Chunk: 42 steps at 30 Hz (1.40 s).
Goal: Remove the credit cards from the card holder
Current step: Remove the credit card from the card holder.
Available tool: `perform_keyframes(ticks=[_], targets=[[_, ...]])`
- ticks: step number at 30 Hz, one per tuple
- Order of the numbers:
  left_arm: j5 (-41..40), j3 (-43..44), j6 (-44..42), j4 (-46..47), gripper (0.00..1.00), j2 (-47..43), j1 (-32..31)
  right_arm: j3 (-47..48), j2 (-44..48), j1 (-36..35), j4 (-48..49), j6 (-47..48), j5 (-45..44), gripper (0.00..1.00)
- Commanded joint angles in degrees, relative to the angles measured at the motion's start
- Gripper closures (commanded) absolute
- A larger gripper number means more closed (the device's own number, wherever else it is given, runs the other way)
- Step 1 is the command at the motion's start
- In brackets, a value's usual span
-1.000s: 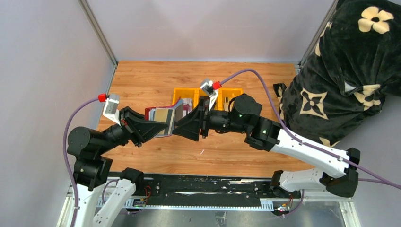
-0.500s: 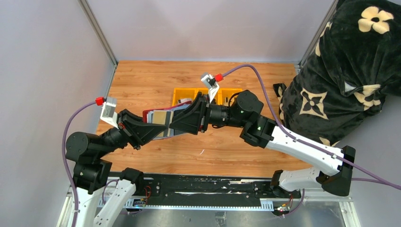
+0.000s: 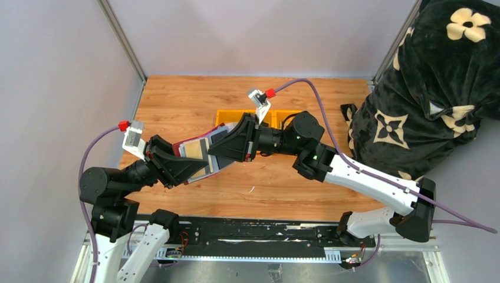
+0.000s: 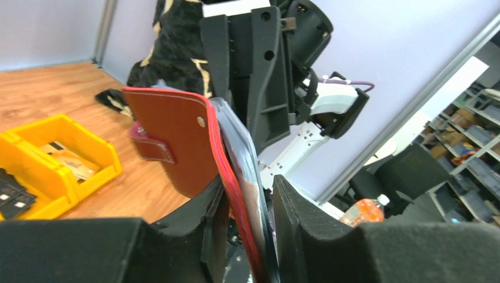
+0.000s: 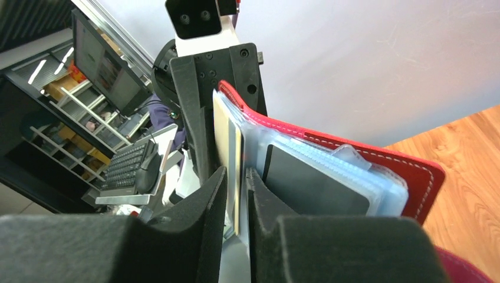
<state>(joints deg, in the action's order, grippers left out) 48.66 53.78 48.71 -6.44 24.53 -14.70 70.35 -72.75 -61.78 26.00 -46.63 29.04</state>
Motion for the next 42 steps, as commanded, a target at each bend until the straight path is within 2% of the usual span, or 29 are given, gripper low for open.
perform_keyframes(ticks=[1,6,12,15,18,20,27,31,34,35,37,42], targets=[[6.55,0.09,4.68,4.08,0.64,0.05,-0.25,-0.72,-1.64,1.23,6.03,-2.63,0.59,0.81],[8.73,-0.23,6.0,6.05,0.66,0.42,-0.28,-1.67,-1.49,1.49,7.47,-3.37,2.1,0.87],[9.66,-0.12,7.4,8.75,0.78,1.27,-0.32,-3.75,-0.23,1.49,7.66,-3.84,2.45,0.89],[8.66,0.05,6.23,8.17,0.87,1.63,-0.31,-4.36,-0.25,1.4,8.5,-4.91,4.03,0.84],[5.94,0.92,3.39,4.25,0.9,2.08,-0.3,-4.62,-0.67,0.43,9.26,-4.36,5.7,0.74],[4.34,1.53,1.96,2.04,0.92,2.54,-0.28,-4.02,-1.11,-0.58,7.77,-2.72,5.94,0.71],[4.08,2.23,1.25,1.27,0.88,2.81,-0.28,-4.51,-2.75,-1.28,7.0,-2.51,5.54,0.7],[4.35,2.56,1.08,1.34,0.66,2.93,-0.29,-4.06,-4.33,-1.33,6.15,-2.54,5.22,0.85],[4.88,2.64,1.19,1.32,0.62,2.97,-0.31,-4.0,-4.32,-1.33,5.26,-1.97,4.77,0.95],[5.08,2.65,1.28,1.26,0.61,3.04,-0.27,-4.3,-4.02,-1.33,5.02,-1.77,4.46,0.99],[5.56,2.73,1.5,1.3,0.61,3.14,-0.31,-5.2,-3.1,-1.13,4.92,-1.58,3.97,1.0],[7.03,2.5,2.39,2.08,0.71,3.61,-0.3,-8.71,0.49,-0.03,5.61,-1.75,3.0,1.0]])
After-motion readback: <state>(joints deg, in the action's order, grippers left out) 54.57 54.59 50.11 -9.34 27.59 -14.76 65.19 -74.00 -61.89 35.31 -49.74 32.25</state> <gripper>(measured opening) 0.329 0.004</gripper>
